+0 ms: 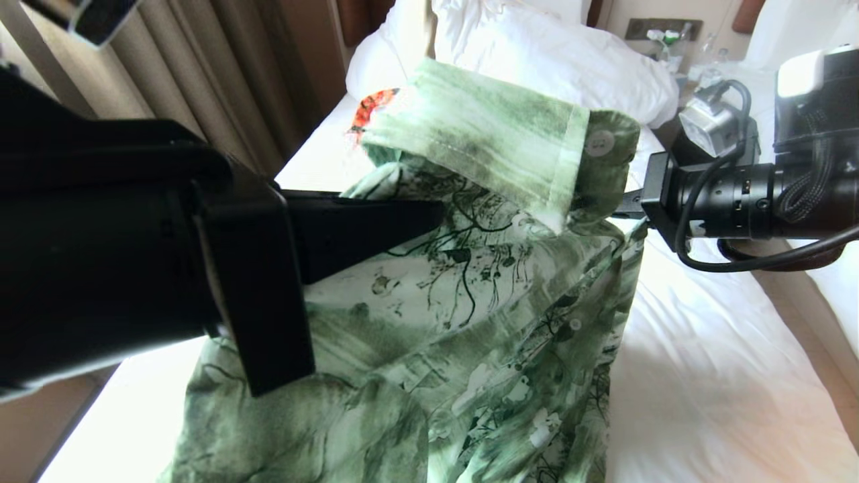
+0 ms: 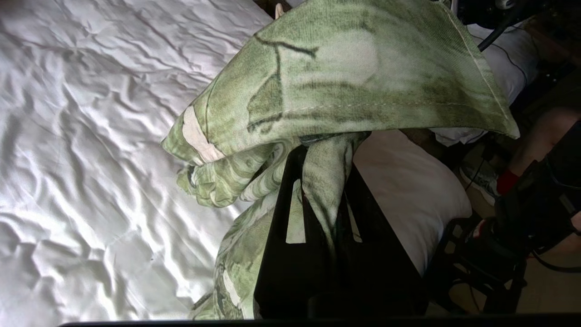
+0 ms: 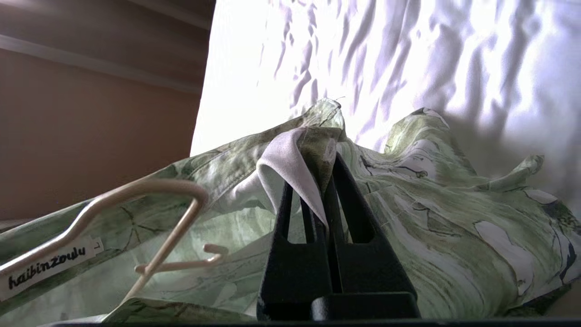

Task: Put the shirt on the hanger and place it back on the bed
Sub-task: Hook the other side of the shirt onto the hanger

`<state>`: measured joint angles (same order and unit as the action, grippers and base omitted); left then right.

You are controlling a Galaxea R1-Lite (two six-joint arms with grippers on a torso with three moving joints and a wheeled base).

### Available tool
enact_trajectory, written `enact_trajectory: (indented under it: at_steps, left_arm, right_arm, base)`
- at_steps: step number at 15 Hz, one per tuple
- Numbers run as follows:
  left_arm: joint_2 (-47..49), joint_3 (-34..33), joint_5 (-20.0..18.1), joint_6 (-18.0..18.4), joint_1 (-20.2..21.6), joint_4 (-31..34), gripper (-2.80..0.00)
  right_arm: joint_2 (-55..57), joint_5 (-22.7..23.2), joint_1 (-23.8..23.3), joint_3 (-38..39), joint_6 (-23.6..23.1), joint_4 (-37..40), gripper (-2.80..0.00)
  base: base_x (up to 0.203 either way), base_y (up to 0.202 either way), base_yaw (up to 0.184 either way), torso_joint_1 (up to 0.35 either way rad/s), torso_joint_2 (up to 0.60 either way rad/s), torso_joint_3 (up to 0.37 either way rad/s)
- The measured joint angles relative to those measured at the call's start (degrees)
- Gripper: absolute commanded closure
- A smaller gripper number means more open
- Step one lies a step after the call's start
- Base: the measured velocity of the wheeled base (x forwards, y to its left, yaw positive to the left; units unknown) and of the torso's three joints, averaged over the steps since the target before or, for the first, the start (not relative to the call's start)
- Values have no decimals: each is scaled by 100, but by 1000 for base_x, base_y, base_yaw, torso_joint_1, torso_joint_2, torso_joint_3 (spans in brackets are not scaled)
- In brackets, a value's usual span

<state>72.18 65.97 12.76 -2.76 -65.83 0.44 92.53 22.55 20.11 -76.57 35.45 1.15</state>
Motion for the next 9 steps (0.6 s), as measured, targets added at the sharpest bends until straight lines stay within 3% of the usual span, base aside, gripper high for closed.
enact_trajectory:
  at_steps: [9]
  left_arm:
    - [173,-261,-10,-135,-184,-52,0]
  right_arm:
    - [-96,-128,-30,-30,-469,-10,0]
  base:
    - [0,0,0,0,0,0]
